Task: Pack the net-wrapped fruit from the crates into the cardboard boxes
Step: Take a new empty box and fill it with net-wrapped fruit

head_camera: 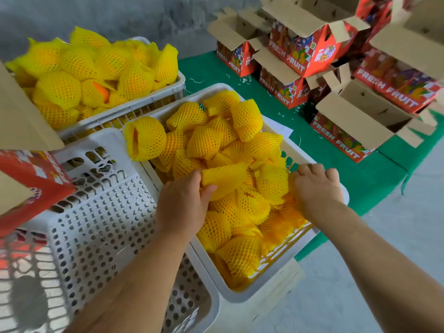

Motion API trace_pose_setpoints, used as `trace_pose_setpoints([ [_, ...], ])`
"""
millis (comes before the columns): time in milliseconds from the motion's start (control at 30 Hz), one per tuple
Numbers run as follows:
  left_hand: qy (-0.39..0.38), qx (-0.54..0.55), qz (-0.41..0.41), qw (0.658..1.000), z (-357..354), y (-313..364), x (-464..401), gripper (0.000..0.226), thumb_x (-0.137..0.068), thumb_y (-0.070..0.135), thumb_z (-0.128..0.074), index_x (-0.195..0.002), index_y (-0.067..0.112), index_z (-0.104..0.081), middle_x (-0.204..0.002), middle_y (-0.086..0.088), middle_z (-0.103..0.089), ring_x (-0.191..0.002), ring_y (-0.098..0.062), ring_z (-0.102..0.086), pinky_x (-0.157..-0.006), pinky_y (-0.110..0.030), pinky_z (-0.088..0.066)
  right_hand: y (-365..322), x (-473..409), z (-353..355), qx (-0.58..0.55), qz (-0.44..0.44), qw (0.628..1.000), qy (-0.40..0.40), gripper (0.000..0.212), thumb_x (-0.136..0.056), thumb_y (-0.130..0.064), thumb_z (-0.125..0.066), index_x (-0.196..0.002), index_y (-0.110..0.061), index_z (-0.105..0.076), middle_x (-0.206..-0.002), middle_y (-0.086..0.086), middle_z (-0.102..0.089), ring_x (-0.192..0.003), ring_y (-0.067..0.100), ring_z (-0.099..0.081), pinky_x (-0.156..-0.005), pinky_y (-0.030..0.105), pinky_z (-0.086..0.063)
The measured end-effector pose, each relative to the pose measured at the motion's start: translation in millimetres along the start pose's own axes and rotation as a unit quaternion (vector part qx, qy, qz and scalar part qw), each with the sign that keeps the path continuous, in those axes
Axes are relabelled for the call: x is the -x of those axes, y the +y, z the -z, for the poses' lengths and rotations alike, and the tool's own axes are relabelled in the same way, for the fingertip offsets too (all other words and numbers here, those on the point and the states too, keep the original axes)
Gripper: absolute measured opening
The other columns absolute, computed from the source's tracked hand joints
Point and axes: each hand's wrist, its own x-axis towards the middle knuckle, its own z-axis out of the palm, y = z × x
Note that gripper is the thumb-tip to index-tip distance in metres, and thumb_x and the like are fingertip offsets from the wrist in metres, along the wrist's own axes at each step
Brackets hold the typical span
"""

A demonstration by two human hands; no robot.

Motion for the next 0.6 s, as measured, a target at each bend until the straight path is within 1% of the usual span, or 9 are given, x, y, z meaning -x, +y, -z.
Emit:
trace_pose_setpoints([
  [67, 0.016, 0.005, 0.008, 1.000, -1, -1, 0, 0.031, -0.099, 0.052, -0.059, -0.093, 0.022, -0.057, -0.072, 0.010, -0.053, -0.064, -0.017, -0.054, -0.061, -0.032, -0.038, 8, 10, 6, -0.041, -0.023, 0.999, 0.018, 0.062, -0.085, -0.053, -0.067, -0.138, -0.028, -0.047, -0.134, -0.004, -0.047, -0.120, 0.024, -0.045, -0.095, 0.041, -0.035],
  [133, 0.034, 0.003, 0.006, 0.999, -4, -2, 0, 0.038, -0.100, 0.057, -0.055, -0.092, 0.020, -0.056, -0.071, 0.007, -0.055, -0.062, -0.018, -0.053, -0.058, -0.032, -0.037, 20, 24, 9, -0.140, -0.054, 0.986, 0.073, 0.070, -0.075, -0.059, -0.071, -0.130, -0.025, -0.045, -0.119, -0.001, -0.046, -0.110, 0.028, -0.050, -0.090, 0.044, -0.039],
  [200, 0.040, 0.000, 0.005, 0.999, -5, -3, 0, 0.045, -0.100, 0.063, -0.051, -0.096, 0.018, -0.058, -0.074, 0.004, -0.060, -0.064, -0.020, -0.057, -0.059, -0.034, -0.042, 21, 39, 15, -0.333, -0.056, 0.930, 0.145, 0.068, -0.071, -0.048, -0.079, -0.124, -0.024, -0.042, -0.110, -0.003, -0.035, -0.099, 0.030, -0.052, -0.078, 0.040, -0.044],
  [267, 0.036, 0.003, 0.011, 0.999, -5, -3, -1, 0.053, -0.098, 0.069, -0.048, -0.101, 0.017, -0.060, -0.077, 0.001, -0.065, -0.068, -0.023, -0.061, -0.062, -0.037, -0.047, 1, 51, 25, -0.485, 0.004, 0.854, 0.188, 0.065, -0.069, -0.039, -0.082, -0.117, -0.031, -0.040, -0.107, -0.007, -0.034, -0.090, 0.018, -0.049, -0.071, 0.028, -0.043],
  [333, 0.042, 0.008, 0.021, 0.999, -4, -1, -1, 0.064, -0.097, 0.072, -0.041, -0.109, 0.013, -0.064, -0.077, -0.004, -0.068, -0.070, -0.028, -0.064, -0.060, -0.035, -0.041, -33, 54, 35, -0.574, 0.108, 0.799, 0.145, 0.064, -0.067, -0.042, -0.082, -0.114, -0.038, -0.039, -0.107, -0.007, -0.045, -0.085, 0.006, -0.049, -0.068, 0.013, -0.039],
  [400, 0.050, 0.033, 0.034, 0.998, -2, -2, -1, 0.069, -0.099, 0.072, -0.030, -0.107, 0.013, -0.066, -0.075, -0.008, -0.069, -0.071, -0.033, -0.066, -0.058, -0.034, -0.036, -66, 51, 39, -0.612, 0.177, 0.770, 0.047, 0.062, -0.071, -0.045, -0.085, -0.116, -0.039, -0.044, -0.110, -0.010, -0.056, -0.087, 0.006, -0.058, -0.068, 0.017, -0.047],
  [500, 0.037, 0.111, 0.059, 0.991, 1, -3, -1, 0.057, -0.100, 0.061, -0.024, -0.091, 0.020, -0.063, -0.072, -0.002, -0.064, -0.071, -0.031, -0.061, -0.058, -0.036, -0.038, -89, 40, 34, -0.703, 0.158, 0.693, -0.024, 0.059, -0.080, -0.023, -0.088, -0.125, -0.024, -0.050, -0.117, 0.004, -0.063, -0.091, 0.023, -0.064, -0.079, 0.039, -0.056],
  [533, 0.029, 0.121, 0.063, 0.990, 1, -4, -2, 0.047, -0.096, 0.054, -0.029, -0.085, 0.020, -0.059, -0.069, 0.000, -0.060, -0.068, -0.029, -0.057, -0.057, -0.036, -0.034, -92, 37, 32, -0.727, 0.145, 0.670, -0.028, 0.058, -0.082, -0.016, -0.086, -0.126, -0.021, -0.050, -0.113, 0.008, -0.063, -0.088, 0.023, -0.063, -0.078, 0.041, -0.055],
  [600, 0.032, 0.110, 0.059, 0.992, 1, -5, -2, 0.029, -0.091, 0.041, -0.040, -0.077, 0.019, -0.053, -0.064, 0.001, -0.055, -0.060, -0.026, -0.050, -0.054, -0.034, -0.024, -96, 34, 27, -0.744, 0.145, 0.652, -0.027, 0.057, -0.083, -0.011, -0.084, -0.126, -0.023, -0.049, -0.106, 0.013, -0.064, -0.080, 0.016, -0.059, -0.070, 0.036, -0.053],
])
